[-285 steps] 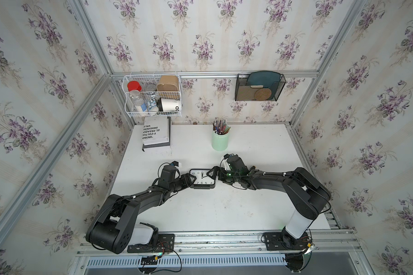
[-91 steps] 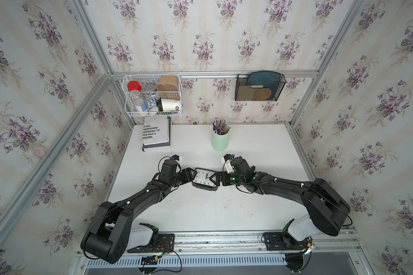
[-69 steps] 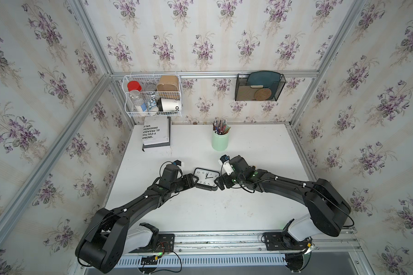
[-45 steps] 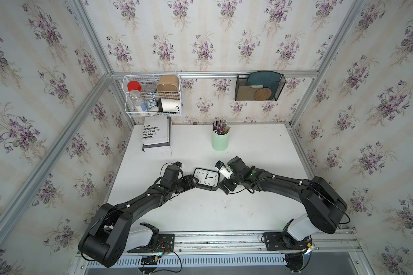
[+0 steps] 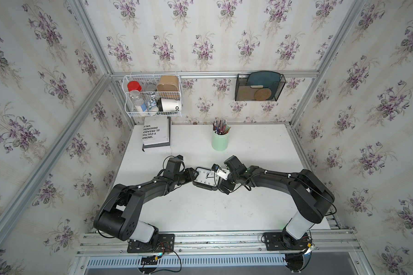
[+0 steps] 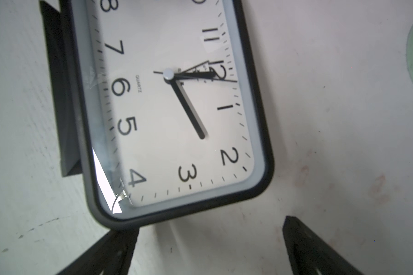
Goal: Remove the battery from the alarm
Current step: Adjust the alarm at the center of the board.
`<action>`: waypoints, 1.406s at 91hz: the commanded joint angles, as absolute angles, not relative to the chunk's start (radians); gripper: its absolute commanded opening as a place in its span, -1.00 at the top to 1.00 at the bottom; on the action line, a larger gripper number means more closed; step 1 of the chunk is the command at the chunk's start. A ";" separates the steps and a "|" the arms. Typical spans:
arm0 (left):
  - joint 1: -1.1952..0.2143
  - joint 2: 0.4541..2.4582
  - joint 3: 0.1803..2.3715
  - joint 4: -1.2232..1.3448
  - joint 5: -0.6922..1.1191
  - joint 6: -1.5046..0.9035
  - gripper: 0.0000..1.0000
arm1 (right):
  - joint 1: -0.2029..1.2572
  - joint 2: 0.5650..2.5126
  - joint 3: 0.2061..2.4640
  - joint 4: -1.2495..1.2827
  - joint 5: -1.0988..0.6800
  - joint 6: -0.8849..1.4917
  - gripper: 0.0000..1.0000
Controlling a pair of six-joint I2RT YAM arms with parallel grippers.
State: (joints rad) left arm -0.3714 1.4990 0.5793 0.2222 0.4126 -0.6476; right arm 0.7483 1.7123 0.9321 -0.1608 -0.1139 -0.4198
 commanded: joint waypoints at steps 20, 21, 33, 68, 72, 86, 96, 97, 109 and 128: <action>-0.360 1.570 0.633 0.277 0.459 -0.593 -0.12 | 0.745 1.775 0.995 -0.181 -0.230 -0.466 -1.00; -0.359 1.573 0.636 0.278 0.459 -0.593 -0.12 | 0.745 1.777 0.997 -0.182 -0.238 -0.467 -1.00; -0.352 1.604 0.669 0.269 0.463 -0.580 -0.12 | 0.745 1.775 1.005 -0.179 -0.278 -0.458 -1.00; -0.341 1.647 0.701 0.252 0.444 -0.573 -0.12 | 0.808 1.799 1.073 -0.242 -0.229 -0.239 -1.00; -0.340 1.649 0.702 0.252 0.446 -0.575 -0.12 | 0.821 1.810 1.083 -0.256 -0.215 -0.223 -1.00; -0.342 1.647 0.694 0.260 0.453 -0.590 -0.12 | 0.868 1.823 1.096 -0.248 -0.172 -0.127 -1.00; -0.342 1.647 0.690 0.260 0.448 -0.593 -0.12 | 0.886 1.822 1.096 -0.245 -0.154 -0.084 -1.00; -0.342 1.646 0.690 0.260 0.448 -0.593 -0.12 | 0.887 1.821 1.096 -0.244 -0.156 -0.080 -1.00; -0.343 1.630 0.682 0.259 0.442 -0.598 -0.12 | 0.917 1.842 1.121 -0.273 -0.159 -0.037 -1.00; -0.346 1.628 0.664 0.285 0.449 -0.623 -0.12 | 0.935 1.826 1.114 -0.253 -0.163 0.062 -1.00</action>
